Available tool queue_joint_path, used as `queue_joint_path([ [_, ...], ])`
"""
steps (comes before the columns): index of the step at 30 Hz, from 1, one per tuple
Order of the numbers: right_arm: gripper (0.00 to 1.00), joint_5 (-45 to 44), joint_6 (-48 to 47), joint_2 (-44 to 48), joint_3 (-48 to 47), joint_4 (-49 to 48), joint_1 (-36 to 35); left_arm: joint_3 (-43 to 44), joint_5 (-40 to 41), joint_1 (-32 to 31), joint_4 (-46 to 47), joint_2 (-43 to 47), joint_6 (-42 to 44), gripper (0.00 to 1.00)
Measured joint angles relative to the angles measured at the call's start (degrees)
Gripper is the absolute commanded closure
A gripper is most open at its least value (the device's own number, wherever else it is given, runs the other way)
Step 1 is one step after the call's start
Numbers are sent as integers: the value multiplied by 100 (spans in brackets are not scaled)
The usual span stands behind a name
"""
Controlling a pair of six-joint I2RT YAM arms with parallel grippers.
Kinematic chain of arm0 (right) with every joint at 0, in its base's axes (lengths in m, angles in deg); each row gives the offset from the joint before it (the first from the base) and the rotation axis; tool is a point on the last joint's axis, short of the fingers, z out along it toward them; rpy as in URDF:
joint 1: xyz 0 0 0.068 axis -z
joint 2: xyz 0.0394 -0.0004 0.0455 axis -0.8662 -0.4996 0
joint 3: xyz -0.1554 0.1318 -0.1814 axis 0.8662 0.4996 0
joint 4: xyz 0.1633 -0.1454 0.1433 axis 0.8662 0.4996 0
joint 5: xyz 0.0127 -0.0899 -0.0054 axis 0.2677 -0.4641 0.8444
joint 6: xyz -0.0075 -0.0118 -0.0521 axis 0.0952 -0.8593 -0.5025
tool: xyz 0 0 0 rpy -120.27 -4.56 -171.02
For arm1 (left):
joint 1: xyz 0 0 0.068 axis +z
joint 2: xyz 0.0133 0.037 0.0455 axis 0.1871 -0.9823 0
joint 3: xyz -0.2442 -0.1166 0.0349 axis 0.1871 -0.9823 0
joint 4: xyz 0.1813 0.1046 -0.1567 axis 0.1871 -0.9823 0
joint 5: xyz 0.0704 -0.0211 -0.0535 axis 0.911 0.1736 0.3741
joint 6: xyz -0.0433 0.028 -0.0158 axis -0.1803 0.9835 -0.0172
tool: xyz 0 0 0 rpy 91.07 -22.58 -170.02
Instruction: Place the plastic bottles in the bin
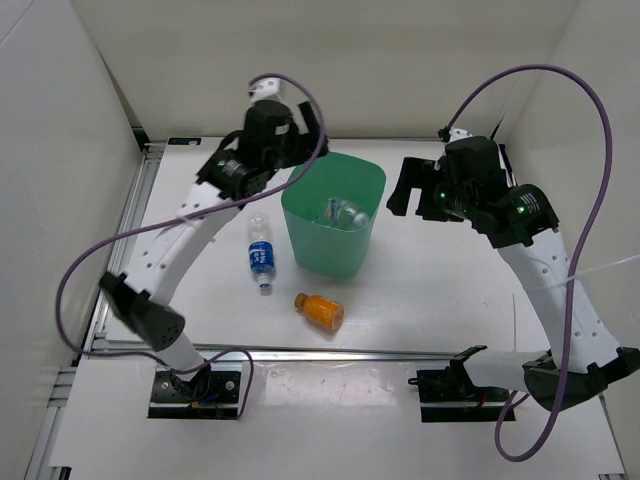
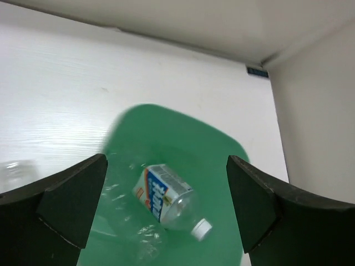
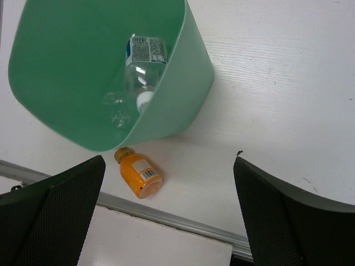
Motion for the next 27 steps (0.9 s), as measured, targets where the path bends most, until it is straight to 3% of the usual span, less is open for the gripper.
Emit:
queue_joint_path([
  [5,0,101,0,-2,76,-26,39,-1257,671,634,168,1425,0,0],
  [9,0,192,-9,-61,81,-57,76,-2363,560,1451,199,2015,-13,0],
  [17,0,302,-90,-210,72,-140,131,-4146,-640,2203,442,844,-9,0],
  [27,0,337,-151,-20,94,-146,142,-4210,-1613,2470,828,-361,118,0],
])
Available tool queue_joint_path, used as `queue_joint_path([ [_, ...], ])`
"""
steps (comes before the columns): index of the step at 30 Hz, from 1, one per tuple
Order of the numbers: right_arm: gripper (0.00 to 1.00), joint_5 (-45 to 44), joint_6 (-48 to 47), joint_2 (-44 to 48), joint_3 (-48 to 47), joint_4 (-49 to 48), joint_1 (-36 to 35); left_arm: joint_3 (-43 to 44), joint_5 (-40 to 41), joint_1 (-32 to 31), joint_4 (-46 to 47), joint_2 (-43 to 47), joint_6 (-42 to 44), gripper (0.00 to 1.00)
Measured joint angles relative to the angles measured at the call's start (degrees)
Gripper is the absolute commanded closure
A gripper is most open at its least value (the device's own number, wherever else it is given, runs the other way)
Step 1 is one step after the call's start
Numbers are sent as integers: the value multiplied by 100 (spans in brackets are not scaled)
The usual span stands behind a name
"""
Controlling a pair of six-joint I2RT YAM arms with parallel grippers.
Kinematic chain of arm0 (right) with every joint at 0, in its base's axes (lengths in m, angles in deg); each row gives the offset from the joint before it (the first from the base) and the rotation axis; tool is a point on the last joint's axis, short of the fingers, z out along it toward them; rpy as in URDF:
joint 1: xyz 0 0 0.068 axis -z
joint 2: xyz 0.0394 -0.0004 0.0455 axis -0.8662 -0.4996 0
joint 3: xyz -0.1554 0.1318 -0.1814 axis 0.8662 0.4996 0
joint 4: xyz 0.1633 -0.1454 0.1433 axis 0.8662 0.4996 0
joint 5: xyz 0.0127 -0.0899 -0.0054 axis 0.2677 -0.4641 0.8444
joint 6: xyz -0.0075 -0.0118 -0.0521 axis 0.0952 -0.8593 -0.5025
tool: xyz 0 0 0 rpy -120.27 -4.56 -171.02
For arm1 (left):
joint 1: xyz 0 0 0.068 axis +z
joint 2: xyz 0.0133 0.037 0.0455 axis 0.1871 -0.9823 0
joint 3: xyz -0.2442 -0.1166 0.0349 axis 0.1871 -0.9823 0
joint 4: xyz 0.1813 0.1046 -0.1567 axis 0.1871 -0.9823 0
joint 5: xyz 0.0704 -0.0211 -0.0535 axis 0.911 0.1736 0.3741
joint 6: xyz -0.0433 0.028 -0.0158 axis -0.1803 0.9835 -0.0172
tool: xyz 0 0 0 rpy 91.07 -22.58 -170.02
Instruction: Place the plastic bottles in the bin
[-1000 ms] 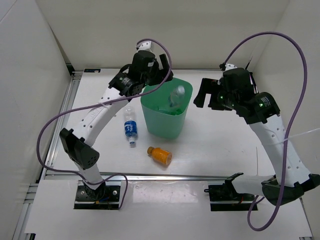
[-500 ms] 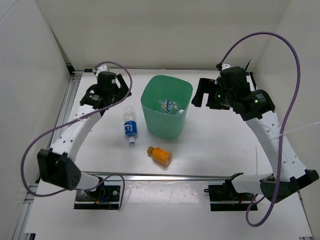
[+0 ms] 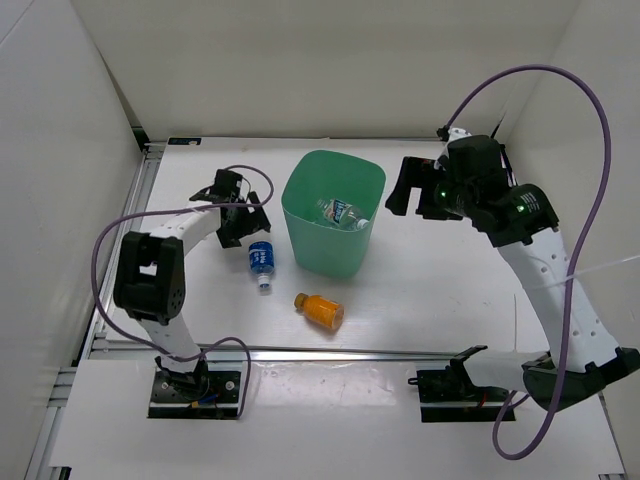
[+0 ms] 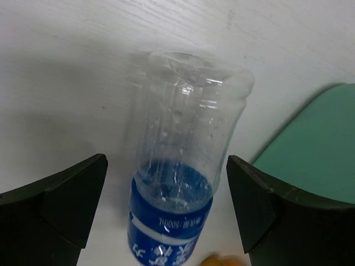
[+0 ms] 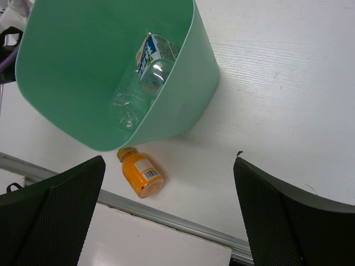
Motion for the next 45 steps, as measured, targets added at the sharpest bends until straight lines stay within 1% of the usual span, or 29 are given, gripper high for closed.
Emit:
queue_joint_path([
  [3,0,-2,-28,79,0,4,0,81,-197,-24,68,-372,50,0],
  [4,0,-2,-39,96,0,4,0,105,-262,-44,87,-461,68,2],
  [5,0,-2,-48,103,0,2,7,129,-337,-61,98,-533,83,6],
  [6,0,-2,-55,105,0,4,15,153,-413,-74,101,-590,107,16],
  [7,0,-2,-61,105,0,4,20,157,-444,-81,114,-619,111,16],
  [8,0,-2,-66,105,2,4,33,157,-496,-92,125,-632,133,34],
  [9,0,-2,-66,105,2,4,44,157,-531,-90,122,-636,129,47],
  [10,0,-2,-66,105,2,4,46,157,-549,-90,131,-616,103,59],
  [11,0,-2,-68,105,2,4,55,153,-553,-72,136,-579,87,66],
  [14,0,0,-66,103,2,4,85,151,-494,70,111,-260,20,66],
  [18,0,24,-61,103,44,7,90,328,-291,332,7,616,-210,66],
  [20,0,46,-57,83,81,7,90,772,-127,400,-28,1043,-358,65],
  [23,0,90,-42,11,94,4,90,1751,107,284,48,1523,-562,63],
  [27,0,168,7,-83,96,0,90,3161,225,-297,323,1626,-673,59],
  [30,0,216,52,-98,96,0,90,3921,238,-839,461,1464,-643,56],
  [32,0,234,63,-98,96,0,90,4212,260,-1231,494,1283,-546,54],
  [33,0,238,63,-98,96,0,90,4301,282,-1397,518,1169,-490,51],
  [35,0,236,63,-98,96,0,90,4332,313,-1696,507,946,-334,28],
  [36,0,236,63,-98,96,0,90,4319,321,-1794,479,835,-262,14],
  [38,0,234,59,-96,96,0,90,4232,356,-1982,413,634,-151,9],
  [39,0,232,59,-96,96,0,90,4155,396,-2048,369,551,-109,2],
  [40,0,229,59,-92,96,0,90,4076,426,-2087,317,487,-46,0],
  [43,0,210,42,-59,96,-2,90,4006,573,-2107,149,391,127,0],
  [45,0,306,-98,-22,96,-22,81,4006,815,-2107,116,417,286,0],
])
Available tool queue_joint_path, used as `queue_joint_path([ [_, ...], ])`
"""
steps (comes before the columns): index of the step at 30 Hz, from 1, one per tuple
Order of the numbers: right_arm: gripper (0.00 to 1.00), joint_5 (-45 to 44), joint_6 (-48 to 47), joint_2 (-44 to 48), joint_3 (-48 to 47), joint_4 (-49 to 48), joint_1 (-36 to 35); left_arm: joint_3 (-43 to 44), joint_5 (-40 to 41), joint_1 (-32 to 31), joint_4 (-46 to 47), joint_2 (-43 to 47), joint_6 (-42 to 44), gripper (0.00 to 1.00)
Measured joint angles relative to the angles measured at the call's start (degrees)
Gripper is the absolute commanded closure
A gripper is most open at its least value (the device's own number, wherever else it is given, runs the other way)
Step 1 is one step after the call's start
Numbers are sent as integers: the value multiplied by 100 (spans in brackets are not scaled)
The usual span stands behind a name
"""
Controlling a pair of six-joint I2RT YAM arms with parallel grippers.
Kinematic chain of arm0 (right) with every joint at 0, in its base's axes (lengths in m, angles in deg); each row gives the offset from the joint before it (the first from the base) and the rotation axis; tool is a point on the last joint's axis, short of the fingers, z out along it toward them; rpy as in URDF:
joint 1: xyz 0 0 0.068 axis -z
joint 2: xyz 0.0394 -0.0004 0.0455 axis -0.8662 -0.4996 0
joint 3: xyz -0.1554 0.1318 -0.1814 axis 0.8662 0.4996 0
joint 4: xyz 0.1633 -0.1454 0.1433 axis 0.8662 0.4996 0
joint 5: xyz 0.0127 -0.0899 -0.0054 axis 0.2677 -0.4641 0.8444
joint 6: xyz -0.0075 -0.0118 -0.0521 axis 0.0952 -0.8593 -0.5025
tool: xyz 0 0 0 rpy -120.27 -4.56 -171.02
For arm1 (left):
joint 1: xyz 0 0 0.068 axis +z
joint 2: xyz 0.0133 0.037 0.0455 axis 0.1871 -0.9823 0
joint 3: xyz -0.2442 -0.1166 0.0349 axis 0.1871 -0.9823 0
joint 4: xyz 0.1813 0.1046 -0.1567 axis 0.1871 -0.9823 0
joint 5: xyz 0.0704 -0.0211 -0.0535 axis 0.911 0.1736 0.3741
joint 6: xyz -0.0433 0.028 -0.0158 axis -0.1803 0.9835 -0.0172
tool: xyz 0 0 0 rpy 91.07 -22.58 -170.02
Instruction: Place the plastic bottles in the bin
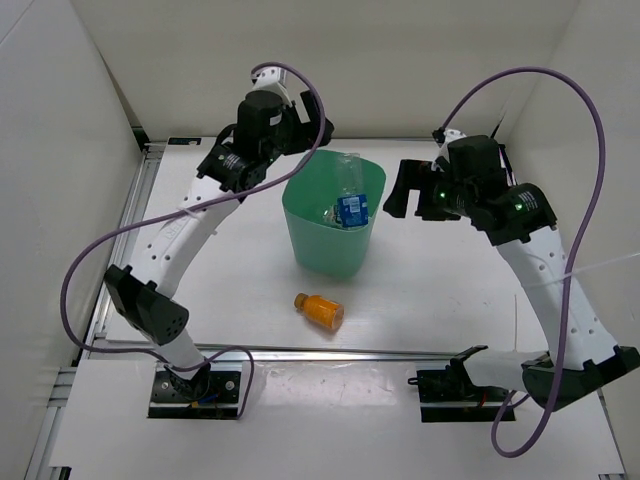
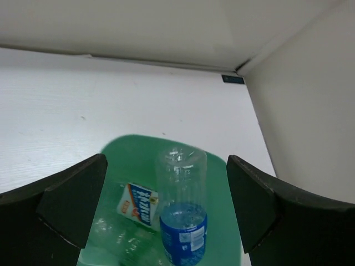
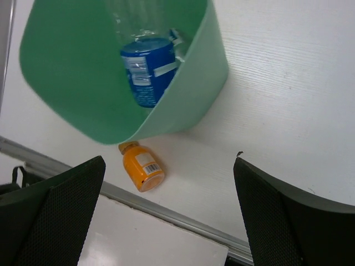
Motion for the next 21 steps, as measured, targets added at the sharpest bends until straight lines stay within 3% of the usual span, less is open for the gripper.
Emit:
queue_joint_path([
  [4,0,210,-474,92,-15,-116,-483,-356,848,44,87,476,192,0],
  [10,0,365,-1296,-162,-501,50,-1926,-2441,2100,619,103,2608,-55,0],
  [14,0,11,-1753,-546,-636,114,-3064,-3639,2629,986,42,3799,-332,0],
  [21,0,-824,-2271,-1875,-321,317,-4870,-4135,2896,1255,-688,4315,-599,0],
])
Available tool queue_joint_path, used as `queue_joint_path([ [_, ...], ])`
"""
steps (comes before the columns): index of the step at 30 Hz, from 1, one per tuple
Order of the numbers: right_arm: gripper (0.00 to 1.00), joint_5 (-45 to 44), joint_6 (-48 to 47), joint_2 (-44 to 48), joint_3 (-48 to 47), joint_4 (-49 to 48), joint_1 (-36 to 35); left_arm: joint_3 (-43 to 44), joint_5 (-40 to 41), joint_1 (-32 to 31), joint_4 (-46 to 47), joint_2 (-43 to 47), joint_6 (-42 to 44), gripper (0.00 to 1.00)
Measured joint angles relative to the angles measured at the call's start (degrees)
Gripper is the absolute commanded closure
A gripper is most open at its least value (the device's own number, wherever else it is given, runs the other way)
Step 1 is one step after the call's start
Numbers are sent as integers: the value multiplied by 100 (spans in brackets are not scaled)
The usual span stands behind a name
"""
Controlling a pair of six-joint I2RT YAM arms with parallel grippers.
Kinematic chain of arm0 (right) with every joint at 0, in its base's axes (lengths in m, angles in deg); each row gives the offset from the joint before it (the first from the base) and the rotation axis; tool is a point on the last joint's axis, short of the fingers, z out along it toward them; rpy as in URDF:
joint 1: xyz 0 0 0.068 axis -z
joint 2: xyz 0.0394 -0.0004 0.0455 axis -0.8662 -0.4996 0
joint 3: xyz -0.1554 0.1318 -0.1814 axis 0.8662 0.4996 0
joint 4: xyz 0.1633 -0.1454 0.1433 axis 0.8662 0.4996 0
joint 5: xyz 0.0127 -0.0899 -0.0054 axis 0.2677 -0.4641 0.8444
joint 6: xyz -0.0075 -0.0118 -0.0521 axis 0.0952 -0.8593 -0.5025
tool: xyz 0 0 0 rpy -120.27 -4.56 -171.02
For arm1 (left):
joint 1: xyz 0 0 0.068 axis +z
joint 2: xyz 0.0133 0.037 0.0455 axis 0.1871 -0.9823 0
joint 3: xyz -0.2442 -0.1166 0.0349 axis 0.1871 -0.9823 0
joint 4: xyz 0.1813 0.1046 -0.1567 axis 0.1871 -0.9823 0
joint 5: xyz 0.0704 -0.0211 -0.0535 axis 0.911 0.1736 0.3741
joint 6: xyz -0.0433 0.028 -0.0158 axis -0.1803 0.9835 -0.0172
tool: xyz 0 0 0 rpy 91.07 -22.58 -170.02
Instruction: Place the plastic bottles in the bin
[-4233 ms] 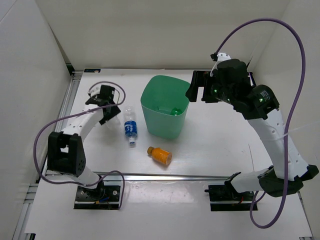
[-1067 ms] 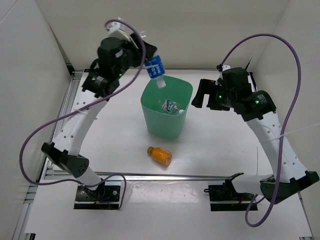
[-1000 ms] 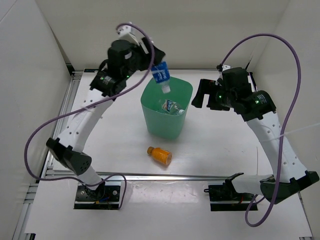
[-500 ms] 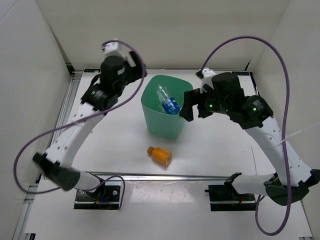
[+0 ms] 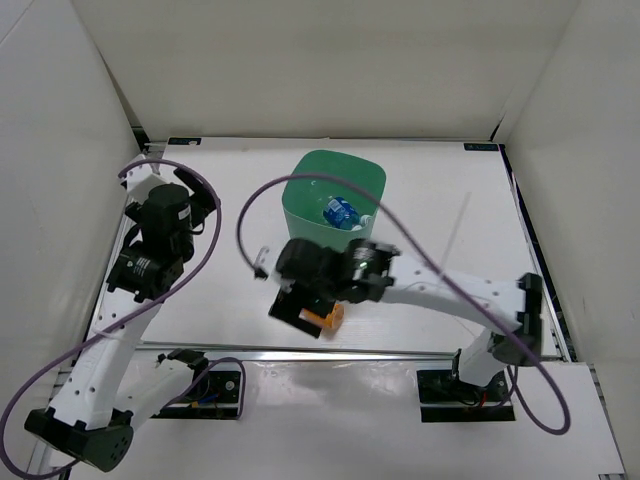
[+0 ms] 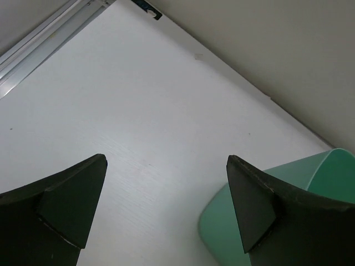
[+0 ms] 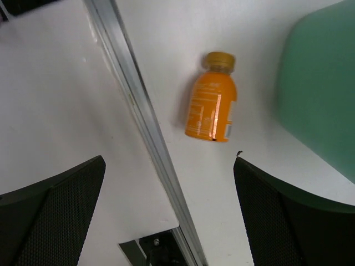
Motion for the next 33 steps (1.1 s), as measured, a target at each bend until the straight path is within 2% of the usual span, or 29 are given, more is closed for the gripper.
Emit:
queue_joint_path([
  [4,0,-247,-9,-723,203,-15,-319,-24,48,66,-372,162,-59,0],
  [18,0,-1128,651,-1740,1102,2,-249,-131,-92,66,-1517,748,-516,0],
  [24,0,-1303,675,-1805,1322,-446,-192,-129,-127,66,-2024,1163,-601,0],
  [30,0,-1331,688,-2354,1458,-833,-103,-57,-120,66,-2542,1412,-595,0],
  [33,12,-1233,754,-2450,1414,-815,-39,-57,-103,66,-2734,1541,-577,0],
])
